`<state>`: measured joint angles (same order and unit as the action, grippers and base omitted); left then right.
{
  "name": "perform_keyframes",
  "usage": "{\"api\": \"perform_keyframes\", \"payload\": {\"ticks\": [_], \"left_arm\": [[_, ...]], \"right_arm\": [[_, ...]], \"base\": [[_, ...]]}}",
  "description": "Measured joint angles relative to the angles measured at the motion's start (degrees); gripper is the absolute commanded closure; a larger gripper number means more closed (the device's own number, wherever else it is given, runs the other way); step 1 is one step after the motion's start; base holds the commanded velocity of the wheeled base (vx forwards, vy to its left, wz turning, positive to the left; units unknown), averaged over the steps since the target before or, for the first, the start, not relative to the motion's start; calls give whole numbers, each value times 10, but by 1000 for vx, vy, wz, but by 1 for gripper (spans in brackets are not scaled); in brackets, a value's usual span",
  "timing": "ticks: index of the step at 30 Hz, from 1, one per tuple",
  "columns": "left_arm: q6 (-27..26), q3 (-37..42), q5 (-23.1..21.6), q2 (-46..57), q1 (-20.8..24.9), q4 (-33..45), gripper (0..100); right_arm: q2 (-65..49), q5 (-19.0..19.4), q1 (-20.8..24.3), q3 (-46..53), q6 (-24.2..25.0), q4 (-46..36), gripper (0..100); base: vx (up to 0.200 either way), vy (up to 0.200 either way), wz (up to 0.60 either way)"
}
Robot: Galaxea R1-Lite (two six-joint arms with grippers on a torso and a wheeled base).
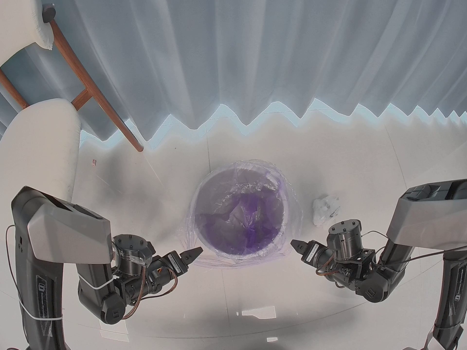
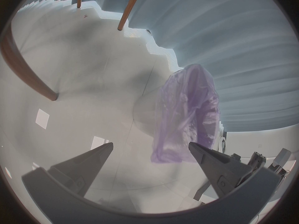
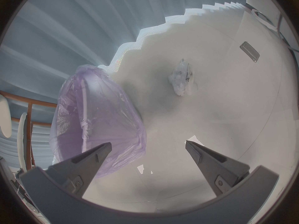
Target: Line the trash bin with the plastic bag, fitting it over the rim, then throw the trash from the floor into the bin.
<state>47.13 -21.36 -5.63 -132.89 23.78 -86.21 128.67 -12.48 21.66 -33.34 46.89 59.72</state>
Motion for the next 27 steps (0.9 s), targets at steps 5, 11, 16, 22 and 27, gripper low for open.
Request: {"api": "perform_keyframes", "payload": {"ticks": [5,11,16,22,27], "left_arm": [[-1,-40,-11,-26,-16,0,100],[1,-54,-15,-40,-23,0,100],[1,-58,-25,-46,-27,2,100],[-2,-80,-27,-69,-30,8,100],[-3,-124,-24,-83,-38,80,100]], "right_arm": [[-1,-1,1,4,0,0,0],[-1,-1,1,11,1,1,0],[-1,-1,1,11,1,2,0],[-1,-1,1,11,2,2,0],[-3,-1,1,12,3,2,0]], "base": [[0,0,0],[0,0,0],[0,0,0],[0,0,0],[0,0,0]]}}
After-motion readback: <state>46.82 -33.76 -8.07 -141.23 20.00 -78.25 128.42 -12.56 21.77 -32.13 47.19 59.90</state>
